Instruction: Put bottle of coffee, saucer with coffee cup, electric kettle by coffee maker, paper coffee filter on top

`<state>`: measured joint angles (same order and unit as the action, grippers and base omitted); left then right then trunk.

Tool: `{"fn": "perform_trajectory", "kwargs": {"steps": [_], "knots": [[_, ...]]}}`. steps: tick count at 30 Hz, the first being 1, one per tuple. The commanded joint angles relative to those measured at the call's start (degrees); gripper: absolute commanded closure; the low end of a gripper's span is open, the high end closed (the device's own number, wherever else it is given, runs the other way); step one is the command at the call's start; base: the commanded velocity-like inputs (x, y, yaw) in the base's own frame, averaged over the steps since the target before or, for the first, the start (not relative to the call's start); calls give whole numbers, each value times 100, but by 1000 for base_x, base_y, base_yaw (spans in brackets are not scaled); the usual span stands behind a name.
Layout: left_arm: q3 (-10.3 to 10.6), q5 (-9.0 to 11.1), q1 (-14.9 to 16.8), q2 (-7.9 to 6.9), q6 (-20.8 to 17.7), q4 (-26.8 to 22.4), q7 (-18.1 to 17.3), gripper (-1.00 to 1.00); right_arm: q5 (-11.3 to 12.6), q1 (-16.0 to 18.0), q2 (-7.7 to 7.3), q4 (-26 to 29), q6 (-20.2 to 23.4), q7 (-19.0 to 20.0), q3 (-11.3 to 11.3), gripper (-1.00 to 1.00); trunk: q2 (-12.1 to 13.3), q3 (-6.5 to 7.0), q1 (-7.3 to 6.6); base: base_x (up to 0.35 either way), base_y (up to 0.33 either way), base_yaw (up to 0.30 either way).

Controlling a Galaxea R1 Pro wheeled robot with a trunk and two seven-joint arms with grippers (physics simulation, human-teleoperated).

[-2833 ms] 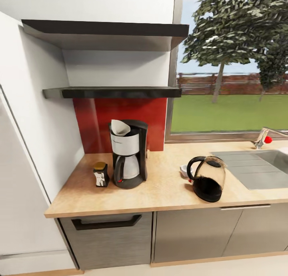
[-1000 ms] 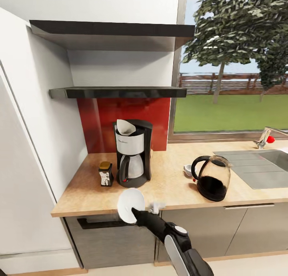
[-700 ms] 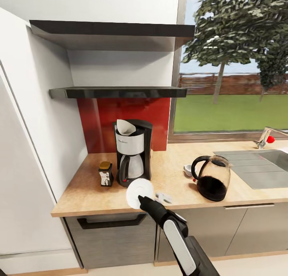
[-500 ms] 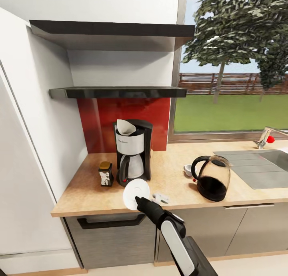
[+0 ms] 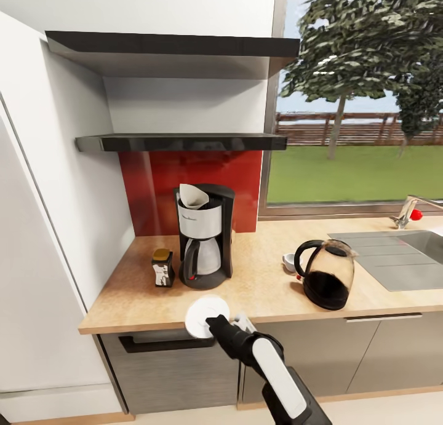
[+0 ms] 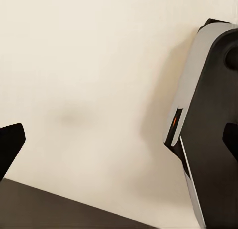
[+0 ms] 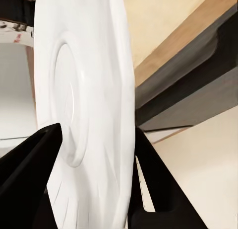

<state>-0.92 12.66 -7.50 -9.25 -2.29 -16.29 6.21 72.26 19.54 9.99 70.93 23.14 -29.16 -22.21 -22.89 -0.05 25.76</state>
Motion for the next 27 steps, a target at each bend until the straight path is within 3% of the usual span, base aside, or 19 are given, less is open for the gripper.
{"fn": "perform_trajectory", "kwargs": {"steps": [1, 14, 22, 23, 27], "knots": [[-8, 35, -8, 1, -24, -21, 11, -100, 36, 2, 1, 38, 7, -43, -2, 100, -3, -1, 2, 0, 0, 0], [-27, 33, -12, -12, -26, 185, 16, -100, 60, 4, 1, 140, -2, -87, 10, 100, -3, -1, 2, 77, 66, 0], [-22, 26, -34, -28, -32, 371, 27, -100, 304, 4, 1, 107, -87, -343, -2, 100, -3, -1, 2, 91, 79, 0], [-22, 26, -35, -29, -33, 372, 33, -100, 794, 5, 1, 107, -89, -1128, -2, 100, -3, -1, 2, 7, 6, 0], [-26, 28, -40, -41, -39, 373, 115, -100, 821, 6, 1, -41, -175, -1139, -5, 100, -3, -1, 2, 1, 1, 0]]}}
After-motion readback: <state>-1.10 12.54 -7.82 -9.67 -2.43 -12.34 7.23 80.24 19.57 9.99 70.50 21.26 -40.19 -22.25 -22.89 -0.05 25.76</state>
